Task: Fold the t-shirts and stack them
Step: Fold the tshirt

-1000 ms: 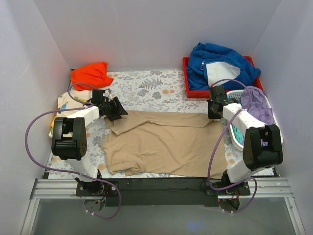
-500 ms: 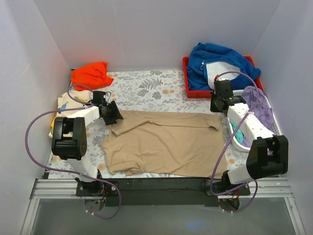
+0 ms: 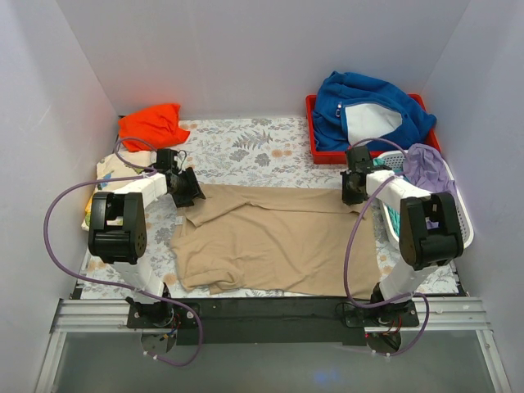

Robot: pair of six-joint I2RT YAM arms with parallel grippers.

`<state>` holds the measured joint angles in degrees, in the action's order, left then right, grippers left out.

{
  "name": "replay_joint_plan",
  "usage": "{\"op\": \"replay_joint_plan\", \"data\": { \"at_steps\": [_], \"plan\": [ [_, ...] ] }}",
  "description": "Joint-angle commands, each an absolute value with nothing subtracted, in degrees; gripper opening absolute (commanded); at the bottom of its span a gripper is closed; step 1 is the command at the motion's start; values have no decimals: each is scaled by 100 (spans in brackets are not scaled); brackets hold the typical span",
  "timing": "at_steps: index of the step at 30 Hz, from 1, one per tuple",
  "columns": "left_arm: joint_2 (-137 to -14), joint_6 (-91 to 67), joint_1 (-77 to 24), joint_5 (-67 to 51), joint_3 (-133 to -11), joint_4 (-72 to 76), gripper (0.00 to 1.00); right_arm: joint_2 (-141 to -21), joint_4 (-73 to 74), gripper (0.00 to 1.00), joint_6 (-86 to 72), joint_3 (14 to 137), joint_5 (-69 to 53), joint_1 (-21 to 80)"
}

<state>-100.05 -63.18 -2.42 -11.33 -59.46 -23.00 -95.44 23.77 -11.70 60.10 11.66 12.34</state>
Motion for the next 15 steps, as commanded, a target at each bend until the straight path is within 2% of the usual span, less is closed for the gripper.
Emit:
{"op": "replay_joint_plan", "data": {
  "at_steps": [1,12,15],
  "plan": [
    [-10090,-6179,-220,-1081,-6047,-2435,48,-9632,2101,13,-1309,5880,871,1187],
    [-10046,-5722,-97,-713,-6056,-2715,48,-9800,2224,13,-1301,5494,2002,993],
    [-9941,-5616,-9,-659,-5968,-2655,48,-9668,2267,13,-1178,5405,1961,949]
  ]
}}
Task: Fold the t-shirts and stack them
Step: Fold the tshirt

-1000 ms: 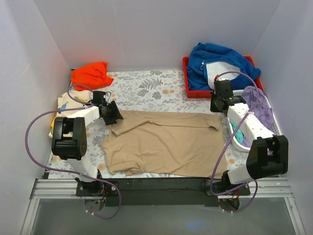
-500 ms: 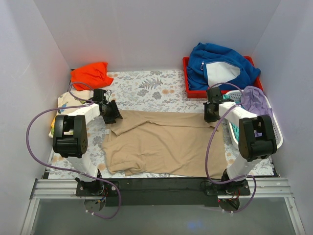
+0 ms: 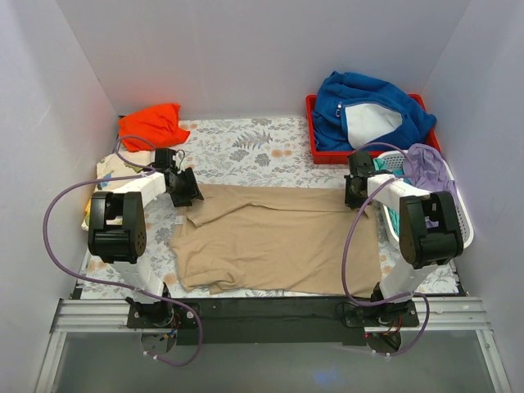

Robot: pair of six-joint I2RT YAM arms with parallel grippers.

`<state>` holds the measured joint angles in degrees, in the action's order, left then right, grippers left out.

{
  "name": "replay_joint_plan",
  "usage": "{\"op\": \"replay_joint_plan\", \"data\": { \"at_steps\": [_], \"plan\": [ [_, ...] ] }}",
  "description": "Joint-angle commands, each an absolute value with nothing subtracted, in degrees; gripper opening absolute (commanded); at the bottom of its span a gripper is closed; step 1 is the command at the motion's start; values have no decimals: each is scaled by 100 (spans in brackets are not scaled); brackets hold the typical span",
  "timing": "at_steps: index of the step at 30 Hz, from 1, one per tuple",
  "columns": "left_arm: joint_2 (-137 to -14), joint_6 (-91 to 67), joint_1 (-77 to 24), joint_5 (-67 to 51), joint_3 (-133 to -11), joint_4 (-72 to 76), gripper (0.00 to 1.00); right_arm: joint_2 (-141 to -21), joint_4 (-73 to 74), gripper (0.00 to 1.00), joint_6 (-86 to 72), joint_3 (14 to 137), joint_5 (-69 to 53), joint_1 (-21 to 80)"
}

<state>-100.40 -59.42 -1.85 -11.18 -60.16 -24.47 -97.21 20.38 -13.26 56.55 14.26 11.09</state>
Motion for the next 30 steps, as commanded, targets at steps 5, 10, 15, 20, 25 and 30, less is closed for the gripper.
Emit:
{"op": "replay_joint_plan", "data": {
  "at_steps": [5,10,15,20,25,30],
  "plan": [
    [-9739,-5572,-9,-1272,-5933,-2417,47,-9283,2180,13,-801,5581,583,984],
    [-9510,-5599,-18,-1836,-6021,-2259,47,-8930,2109,20,-633,5958,-298,1151],
    [-9123,-5669,-18,-2460,-5950,-1899,47,-8956,1995,22,-519,6266,-1351,1370],
    [-9175,-5923,-9,-3076,-5994,-1740,47,-9578,1838,25,-361,6766,-2134,1871],
    [-9448,-6012,-61,-3418,-6029,-1696,47,-10308,1696,34,-413,7505,-2583,2504],
    [-9860,-6012,-132,-3620,-6117,-1617,47,-11126,1635,34,-527,8304,-2987,2794]
  ]
}}
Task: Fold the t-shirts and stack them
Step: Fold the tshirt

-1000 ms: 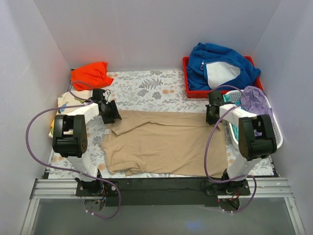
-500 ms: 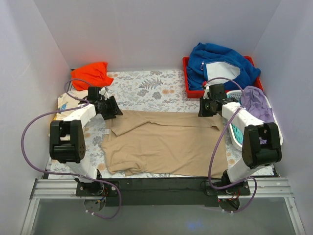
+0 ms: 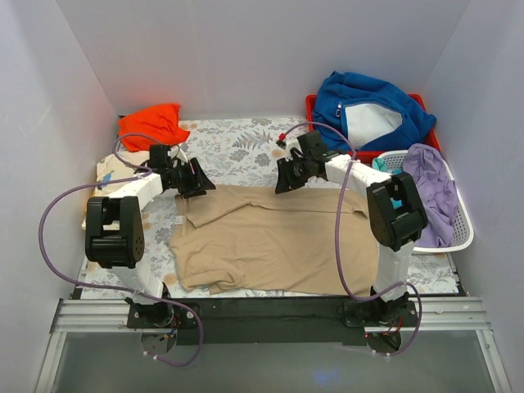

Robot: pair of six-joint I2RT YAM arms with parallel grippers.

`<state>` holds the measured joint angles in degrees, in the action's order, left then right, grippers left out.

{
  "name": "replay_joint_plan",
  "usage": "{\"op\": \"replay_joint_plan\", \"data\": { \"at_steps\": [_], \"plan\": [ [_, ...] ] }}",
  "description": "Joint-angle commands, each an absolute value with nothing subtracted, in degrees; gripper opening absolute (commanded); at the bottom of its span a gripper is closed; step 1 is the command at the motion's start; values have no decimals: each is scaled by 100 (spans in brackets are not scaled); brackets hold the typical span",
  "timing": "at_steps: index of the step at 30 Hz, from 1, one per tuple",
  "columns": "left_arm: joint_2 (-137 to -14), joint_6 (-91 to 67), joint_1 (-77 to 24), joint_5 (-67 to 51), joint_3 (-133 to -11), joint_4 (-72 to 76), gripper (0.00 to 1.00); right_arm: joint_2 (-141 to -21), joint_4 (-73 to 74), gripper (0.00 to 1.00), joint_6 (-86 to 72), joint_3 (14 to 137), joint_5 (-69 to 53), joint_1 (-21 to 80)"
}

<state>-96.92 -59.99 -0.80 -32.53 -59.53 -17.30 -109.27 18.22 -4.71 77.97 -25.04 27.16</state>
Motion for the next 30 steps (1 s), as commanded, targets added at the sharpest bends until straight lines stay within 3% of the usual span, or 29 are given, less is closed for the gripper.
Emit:
{"op": "replay_joint_plan", "data": {
  "at_steps": [1,7,15,30],
  "plan": [
    [-9931,-6012,-141,-3665,-6143,-1617,47,-11197,1617,34,-588,8367,-3023,2812],
    [-10134,-5863,-299,-3481,-6196,-1617,47,-11636,1529,34,-624,8744,-3304,2944],
    [-9958,-5968,-325,-3059,-5986,-1477,47,-12524,1424,43,-642,9676,-4165,3278],
    [-9176,-5977,-325,-2197,-5713,-1116,47,-13315,1564,47,-624,10397,-4280,3823]
  ]
}}
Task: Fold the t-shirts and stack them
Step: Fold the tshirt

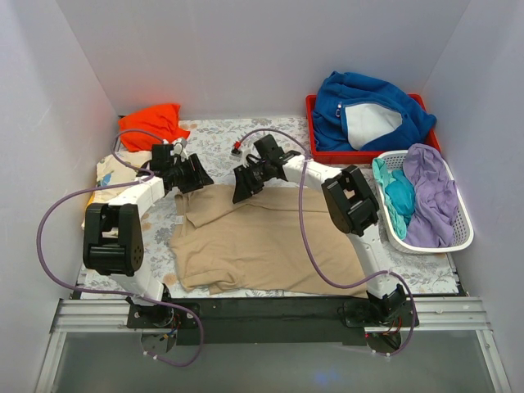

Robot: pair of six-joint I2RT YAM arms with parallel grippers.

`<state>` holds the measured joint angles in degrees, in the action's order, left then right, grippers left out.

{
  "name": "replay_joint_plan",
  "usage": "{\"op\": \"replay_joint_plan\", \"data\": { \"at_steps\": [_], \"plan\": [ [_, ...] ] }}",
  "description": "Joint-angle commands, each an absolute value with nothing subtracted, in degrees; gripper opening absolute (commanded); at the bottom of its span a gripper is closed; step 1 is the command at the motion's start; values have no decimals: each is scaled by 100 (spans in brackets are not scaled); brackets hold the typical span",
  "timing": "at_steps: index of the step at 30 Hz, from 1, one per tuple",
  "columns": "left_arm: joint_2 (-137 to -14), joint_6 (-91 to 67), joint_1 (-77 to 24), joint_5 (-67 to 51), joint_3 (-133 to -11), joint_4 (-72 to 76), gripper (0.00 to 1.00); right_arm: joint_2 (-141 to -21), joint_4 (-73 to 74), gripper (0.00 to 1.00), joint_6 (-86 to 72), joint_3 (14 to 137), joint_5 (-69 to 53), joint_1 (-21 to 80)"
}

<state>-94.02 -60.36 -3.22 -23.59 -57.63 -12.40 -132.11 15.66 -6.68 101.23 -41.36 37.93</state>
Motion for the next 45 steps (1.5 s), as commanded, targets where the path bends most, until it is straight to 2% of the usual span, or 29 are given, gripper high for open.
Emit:
{"op": "replay_joint_plan", "data": {
  "at_steps": [1,11,17,19,20,28,30,32,34,35,38,45],
  "plan": [
    [-9184,-5985,-325,-2206,-5722,-1125,47,-13333,1573,47,-615,10415,-4254,3832],
    [-9150,-5977,-325,-2241,-5739,-1134,47,-13236,1767,50,-387,10652,-3657,3832],
    [-9141,-6064,-325,-2118,-5739,-1160,48,-13579,1942,50,-352,10942,-3568,3832],
    [-9149,-6126,-325,-2109,-5730,-1178,52,-13684,1969,50,-369,11013,-3542,3832],
    [-9149,-6117,-325,-2118,-5722,-1169,67,-13711,1977,50,-352,11021,-3525,3832],
    [-9105,-6091,-325,-2074,-5730,-1204,68,-13799,2004,49,-334,11030,-3472,3841],
    [-9123,-6091,-325,-2083,-5748,-1213,68,-13799,2004,46,-334,11013,-3498,3832],
    [-9132,-6082,-325,-2066,-5757,-1222,68,-13773,2004,39,-325,10978,-3533,3832],
    [-9141,-6082,-325,-2074,-5766,-1213,68,-13703,1995,20,-273,10916,-3603,3841],
    [-9158,-6082,-325,-2074,-5766,-1213,68,-13676,1986,7,-246,10873,-3630,3841],
    [-9167,-6091,-325,-2083,-5774,-1222,68,-13430,1890,5,-167,10723,-3595,3841],
    [-9193,-6073,-325,-2039,-5801,-1266,68,-12605,1652,8,-18,10021,-3559,3902]
  ]
}}
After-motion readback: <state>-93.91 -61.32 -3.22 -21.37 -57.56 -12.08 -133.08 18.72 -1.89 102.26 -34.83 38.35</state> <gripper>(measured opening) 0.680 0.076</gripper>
